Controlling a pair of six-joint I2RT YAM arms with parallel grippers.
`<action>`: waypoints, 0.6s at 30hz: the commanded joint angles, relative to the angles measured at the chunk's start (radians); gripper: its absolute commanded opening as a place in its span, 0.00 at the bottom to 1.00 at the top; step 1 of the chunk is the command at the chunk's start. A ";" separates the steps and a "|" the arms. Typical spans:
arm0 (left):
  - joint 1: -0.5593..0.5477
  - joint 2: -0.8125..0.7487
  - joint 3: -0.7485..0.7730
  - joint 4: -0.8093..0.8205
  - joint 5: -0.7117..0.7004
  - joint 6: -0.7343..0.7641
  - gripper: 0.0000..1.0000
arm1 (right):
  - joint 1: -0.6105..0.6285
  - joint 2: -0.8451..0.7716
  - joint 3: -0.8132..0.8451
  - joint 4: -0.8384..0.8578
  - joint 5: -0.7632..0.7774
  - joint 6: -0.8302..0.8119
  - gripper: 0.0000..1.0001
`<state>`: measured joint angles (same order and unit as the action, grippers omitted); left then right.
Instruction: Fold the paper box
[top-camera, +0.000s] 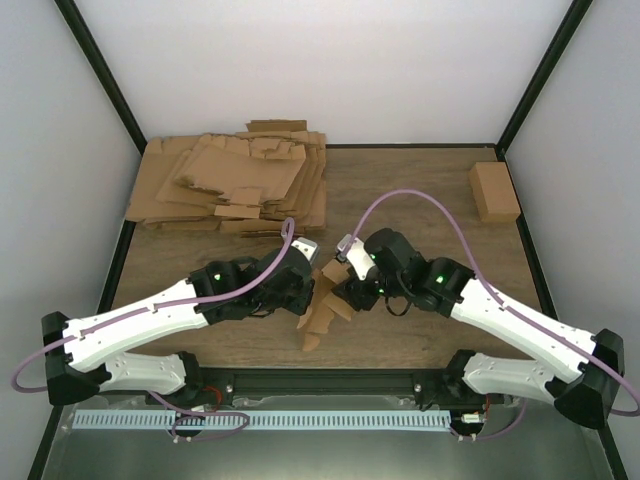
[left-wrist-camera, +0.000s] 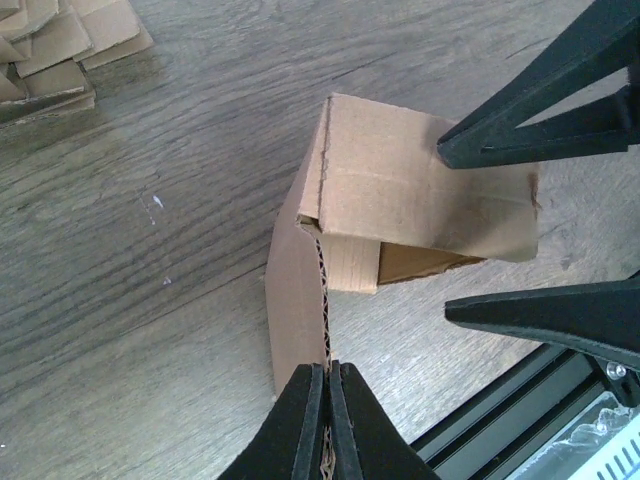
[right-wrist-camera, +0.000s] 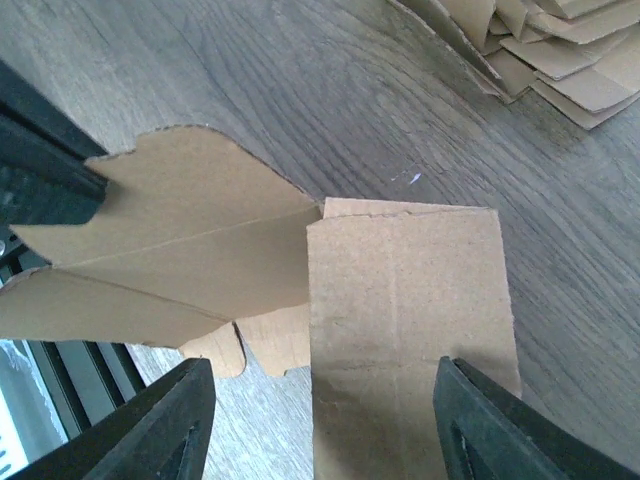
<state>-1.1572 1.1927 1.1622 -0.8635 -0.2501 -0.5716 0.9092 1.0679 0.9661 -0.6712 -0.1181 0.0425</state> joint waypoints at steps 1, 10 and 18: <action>0.004 0.006 0.035 -0.001 0.012 -0.004 0.04 | 0.023 0.013 0.007 -0.014 0.057 0.022 0.64; 0.004 0.031 0.059 -0.012 0.013 -0.007 0.04 | 0.039 -0.003 0.102 -0.077 0.151 -0.041 0.72; 0.015 0.049 0.088 -0.027 0.027 -0.020 0.04 | 0.094 0.072 0.119 -0.139 0.312 -0.014 0.73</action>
<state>-1.1530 1.2289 1.2121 -0.8803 -0.2337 -0.5766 0.9749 1.1275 1.0557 -0.7628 0.0879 0.0181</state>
